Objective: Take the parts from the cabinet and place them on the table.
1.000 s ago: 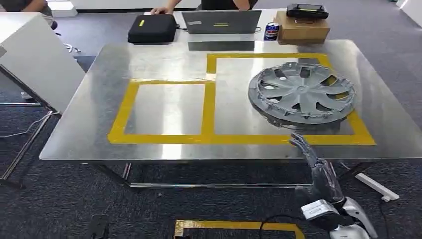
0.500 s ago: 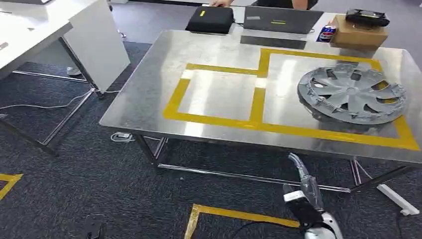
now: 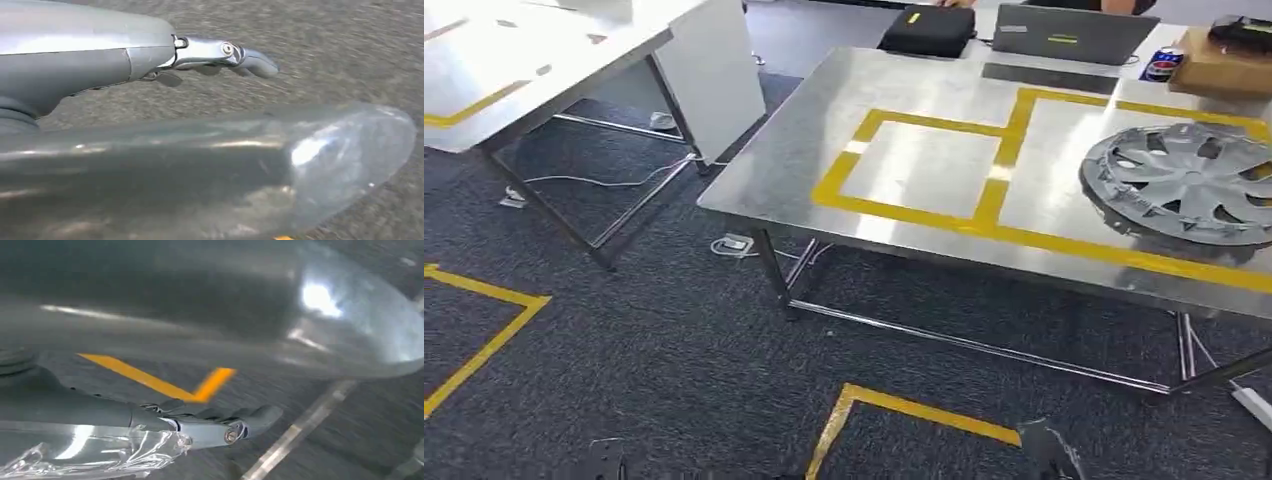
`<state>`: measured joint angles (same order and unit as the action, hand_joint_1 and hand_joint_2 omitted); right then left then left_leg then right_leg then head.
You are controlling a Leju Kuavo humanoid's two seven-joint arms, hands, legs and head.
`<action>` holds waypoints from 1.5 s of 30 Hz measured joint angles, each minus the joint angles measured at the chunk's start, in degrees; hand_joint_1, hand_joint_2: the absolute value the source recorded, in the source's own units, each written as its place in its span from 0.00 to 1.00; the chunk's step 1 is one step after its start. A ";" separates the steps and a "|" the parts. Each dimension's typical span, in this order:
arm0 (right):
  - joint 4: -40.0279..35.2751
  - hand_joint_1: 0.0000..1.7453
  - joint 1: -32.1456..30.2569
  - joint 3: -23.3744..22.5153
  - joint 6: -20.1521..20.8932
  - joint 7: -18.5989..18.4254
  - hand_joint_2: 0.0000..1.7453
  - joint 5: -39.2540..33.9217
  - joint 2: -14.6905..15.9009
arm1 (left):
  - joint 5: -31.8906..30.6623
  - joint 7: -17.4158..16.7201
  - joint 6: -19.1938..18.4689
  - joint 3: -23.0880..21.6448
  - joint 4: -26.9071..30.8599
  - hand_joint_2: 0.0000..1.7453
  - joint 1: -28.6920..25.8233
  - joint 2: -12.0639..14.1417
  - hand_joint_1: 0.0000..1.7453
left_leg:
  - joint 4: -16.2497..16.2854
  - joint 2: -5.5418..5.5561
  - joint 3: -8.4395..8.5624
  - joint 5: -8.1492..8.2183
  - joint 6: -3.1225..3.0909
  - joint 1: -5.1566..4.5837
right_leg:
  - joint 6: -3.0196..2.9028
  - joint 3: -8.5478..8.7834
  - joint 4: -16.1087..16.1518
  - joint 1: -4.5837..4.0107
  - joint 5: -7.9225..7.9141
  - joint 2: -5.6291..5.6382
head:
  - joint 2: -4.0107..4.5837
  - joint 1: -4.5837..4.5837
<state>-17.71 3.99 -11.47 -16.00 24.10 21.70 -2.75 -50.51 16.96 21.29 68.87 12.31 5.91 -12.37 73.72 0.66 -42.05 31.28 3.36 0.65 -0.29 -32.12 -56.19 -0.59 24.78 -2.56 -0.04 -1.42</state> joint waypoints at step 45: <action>6.50 0.00 -2.63 5.68 -4.30 -22.50 0.00 14.75 -1.40 | -3.00 -2.14 0.63 0.52 0.00 0.00 -0.05 -0.17 0.00 | -19.45 0.21 13.35 -4.86 -4.00 -0.80 | 3.50 -9.61 -19.68 1.02 8.01 2.50 | -0.02 -0.59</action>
<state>-11.21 1.36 -5.79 -20.30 1.60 36.46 -4.15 -53.51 14.82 21.92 69.40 12.31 5.86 -12.55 54.26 0.87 -28.70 26.42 -0.65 -0.15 3.22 -41.73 -75.87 0.43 32.78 -0.06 -0.07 -2.01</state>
